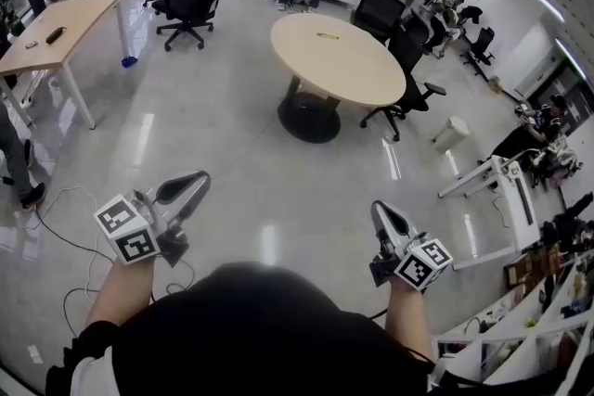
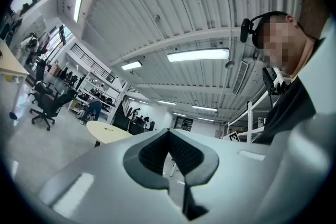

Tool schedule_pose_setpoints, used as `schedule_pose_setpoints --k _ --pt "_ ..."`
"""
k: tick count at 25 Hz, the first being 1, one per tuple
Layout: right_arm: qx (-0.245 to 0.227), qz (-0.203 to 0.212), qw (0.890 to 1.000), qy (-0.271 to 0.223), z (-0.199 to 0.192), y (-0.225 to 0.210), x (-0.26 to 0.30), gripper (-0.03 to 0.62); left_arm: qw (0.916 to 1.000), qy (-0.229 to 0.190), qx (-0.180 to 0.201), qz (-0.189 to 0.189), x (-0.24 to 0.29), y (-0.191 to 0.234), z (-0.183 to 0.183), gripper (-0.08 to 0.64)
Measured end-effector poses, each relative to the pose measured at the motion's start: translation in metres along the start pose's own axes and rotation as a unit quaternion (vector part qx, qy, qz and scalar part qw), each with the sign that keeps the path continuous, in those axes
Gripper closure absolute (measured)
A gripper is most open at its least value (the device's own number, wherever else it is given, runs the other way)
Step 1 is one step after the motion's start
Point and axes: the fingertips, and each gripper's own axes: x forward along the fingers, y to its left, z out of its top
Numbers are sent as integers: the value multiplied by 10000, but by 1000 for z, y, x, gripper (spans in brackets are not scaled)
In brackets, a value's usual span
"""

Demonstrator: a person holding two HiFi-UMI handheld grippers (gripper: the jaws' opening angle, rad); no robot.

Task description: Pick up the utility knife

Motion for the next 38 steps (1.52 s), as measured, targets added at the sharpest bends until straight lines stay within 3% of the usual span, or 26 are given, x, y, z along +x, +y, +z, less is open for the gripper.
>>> schedule_pose_setpoints --k 7,14,24,33,38 --pt "139 383 9992 -34 5 -71 18 578 9989 8 283 384 56 -3 -3 566" --pt "40 638 9978 -160 50 -169 9 578 9973 -73 464 559 153 -30 -5 566" --pt "117 600 9978 -256 52 -277 -13 577 9974 259 563 364 273 -57 -32 566" --pt "408 377 9981 -268 42 -323 -15 577 9969 561 539 89 332 -50 -42 566" --pt "275 278 9991 -162 47 -326 8 578 9978 548 362 -69 347 -18 -45 566"
